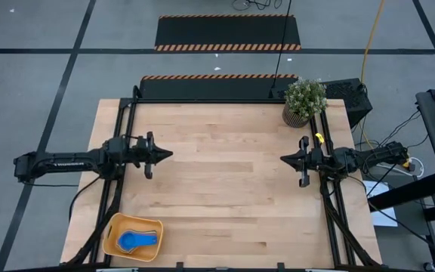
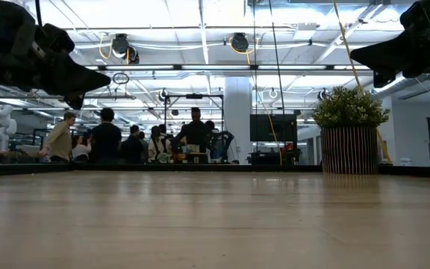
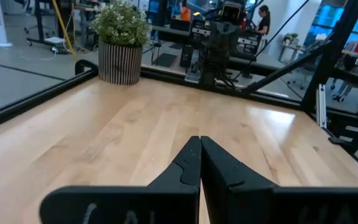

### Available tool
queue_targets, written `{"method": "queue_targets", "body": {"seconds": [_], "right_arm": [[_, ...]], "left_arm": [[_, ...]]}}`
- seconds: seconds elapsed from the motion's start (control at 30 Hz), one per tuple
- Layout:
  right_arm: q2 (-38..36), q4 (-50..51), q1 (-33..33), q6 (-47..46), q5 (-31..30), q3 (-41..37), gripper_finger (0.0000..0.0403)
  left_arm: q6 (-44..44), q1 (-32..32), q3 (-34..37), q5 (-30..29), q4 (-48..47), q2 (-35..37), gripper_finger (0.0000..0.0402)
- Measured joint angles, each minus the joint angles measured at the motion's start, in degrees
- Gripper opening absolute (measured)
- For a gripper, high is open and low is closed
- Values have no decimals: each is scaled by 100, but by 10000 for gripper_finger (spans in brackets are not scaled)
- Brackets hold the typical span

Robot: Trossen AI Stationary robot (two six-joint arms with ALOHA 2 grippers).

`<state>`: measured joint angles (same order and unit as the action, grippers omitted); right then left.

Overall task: Nest measuring cups in basket
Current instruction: Return to Home Position

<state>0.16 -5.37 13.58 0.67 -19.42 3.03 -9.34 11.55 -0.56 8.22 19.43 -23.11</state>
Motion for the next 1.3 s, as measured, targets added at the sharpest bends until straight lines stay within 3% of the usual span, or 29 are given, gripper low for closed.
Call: {"method": "queue_targets", "body": {"seconds": [0.37, 0.6, 0.87, 1.03, 1.3], "right_arm": [[2, 0, 0, 0, 2, -2, 0], [2, 0, 0, 0, 4, -2, 0], [2, 0, 1, 0, 4, -2, 0], [2, 0, 2, 0, 5, -2, 0], [2, 0, 2, 0, 5, -2, 0]], "left_arm": [[-43, -700, 0, -270, 117, 0, 1], [-108, -1364, 0, -899, -24, 0, 0], [56, -1701, 0, -1282, 3, 54, 0], [258, -1720, -2, -977, -329, 468, 0], [-4, -1720, -2, -1164, -1715, 1709, 0]]}}
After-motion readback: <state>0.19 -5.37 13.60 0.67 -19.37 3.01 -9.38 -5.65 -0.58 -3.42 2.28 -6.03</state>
